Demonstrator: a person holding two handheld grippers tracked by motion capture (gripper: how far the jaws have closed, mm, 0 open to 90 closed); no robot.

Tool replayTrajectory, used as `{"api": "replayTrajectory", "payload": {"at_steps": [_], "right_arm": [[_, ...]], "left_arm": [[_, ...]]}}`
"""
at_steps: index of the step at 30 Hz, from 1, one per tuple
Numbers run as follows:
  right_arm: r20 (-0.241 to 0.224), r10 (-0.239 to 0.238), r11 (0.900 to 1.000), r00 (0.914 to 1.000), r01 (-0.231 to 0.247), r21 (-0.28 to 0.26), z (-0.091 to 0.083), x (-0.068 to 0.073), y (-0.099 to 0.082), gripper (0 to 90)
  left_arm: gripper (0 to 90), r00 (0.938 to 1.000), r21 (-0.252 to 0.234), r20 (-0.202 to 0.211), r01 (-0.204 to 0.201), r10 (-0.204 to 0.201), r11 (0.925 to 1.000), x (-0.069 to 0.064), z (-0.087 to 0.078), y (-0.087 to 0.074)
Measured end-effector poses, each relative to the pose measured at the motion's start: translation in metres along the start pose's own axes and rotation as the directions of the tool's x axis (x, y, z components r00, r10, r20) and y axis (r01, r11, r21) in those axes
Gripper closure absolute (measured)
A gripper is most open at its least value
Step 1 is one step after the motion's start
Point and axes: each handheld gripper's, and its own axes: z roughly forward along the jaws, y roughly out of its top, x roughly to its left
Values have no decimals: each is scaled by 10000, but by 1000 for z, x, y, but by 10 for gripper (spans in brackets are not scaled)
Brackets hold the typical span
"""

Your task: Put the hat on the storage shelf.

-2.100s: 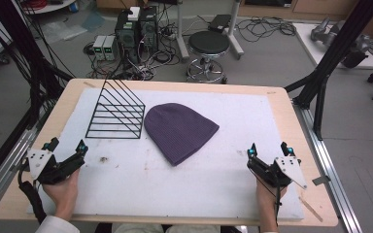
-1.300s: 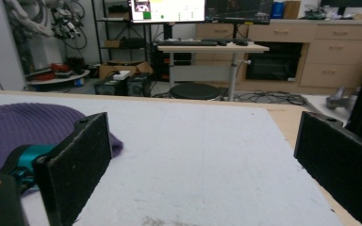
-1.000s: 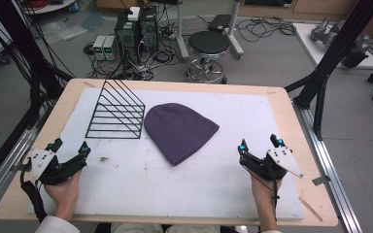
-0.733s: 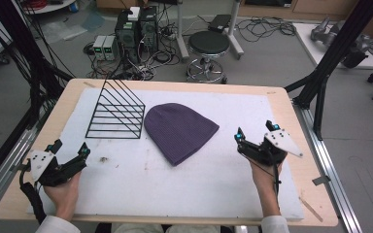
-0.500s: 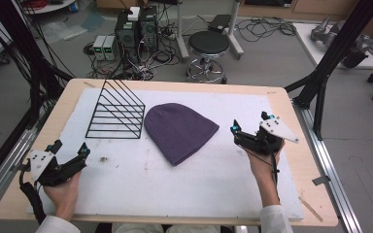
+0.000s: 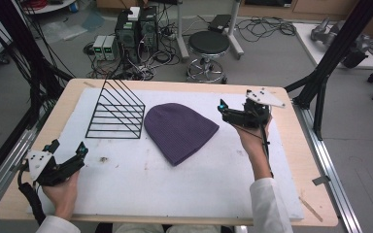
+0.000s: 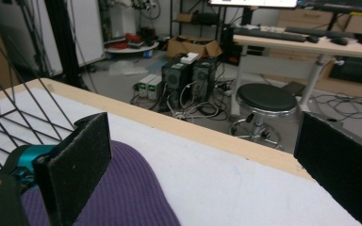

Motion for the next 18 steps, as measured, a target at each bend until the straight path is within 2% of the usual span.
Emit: {"api": "replayTrajectory", "payload": {"at_steps": [2, 3, 4, 6, 9, 10, 11, 12, 13, 14, 16, 17, 18], "right_arm": [[-298, -59, 9994, 9995, 70, 351, 16, 4, 9, 43], [-298, -59, 9994, 9995, 70, 351, 16, 4, 9, 43], [-466, -177, 9981, 9988, 204, 576, 27, 8, 14, 43], [-534, -203, 9971, 9984, 242, 728, 31, 10, 17, 43], [-866, -462, 9916, 9952, 562, 1164, 50, 18, 25, 45], [-1072, -714, 9894, 9917, 841, 1187, 60, 24, 30, 47], [-1072, -714, 9894, 9917, 841, 1187, 60, 24, 30, 47], [-1271, -1029, 9818, 9865, 1212, 1463, 73, 29, 35, 47], [-1351, -1084, 9777, 9849, 1302, 1647, 77, 31, 36, 48], [-1351, -1084, 9777, 9849, 1302, 1647, 77, 31, 36, 48], [-1568, -1080, 9706, 9817, 1383, 1969, 89, 35, 39, 48], [-1866, -850, 9669, 9787, 1263, 2216, 98, 39, 42, 48], [-1983, -874, 9650, 9762, 1324, 2262, 104, 42, 45, 48]], "left_arm": [[151, 10000, -13, 4, -17, 17, 10000, 0, 0, 0], [151, 10000, -4, 3, -21, 21, 10000, 0, 0, 0], [151, 10000, -3, 35, -27, 27, 10000, -1, 0, 0], [151, 10000, 7, 28, -28, 28, 10000, -1, 0, 0], [151, 10000, 3, 29, 14, -14, 10000, -1, 0, 0], [151, 10000, 14, 43, 16, -16, 10000, -1, 1, -1], [151, 10000, 32, 65, 28, -28, 10000, -1, 1, -1], [151, 10000, 44, 70, 48, -49, 10000, -1, 1, -1], [152, 10000, 44, 70, 48, -49, 10000, -1, 1, -1], [152, 9999, 87, 99, 16, -16, 10000, -1, 1, -1], [155, 10000, 128, 86, -10, 9, 9999, -1, 2, -2], [155, 10000, 115, 85, -6, 5, 9999, -1, 2, -2], [155, 10000, 95, 79, -15, 14, 10000, -2, 3, -2]]}}
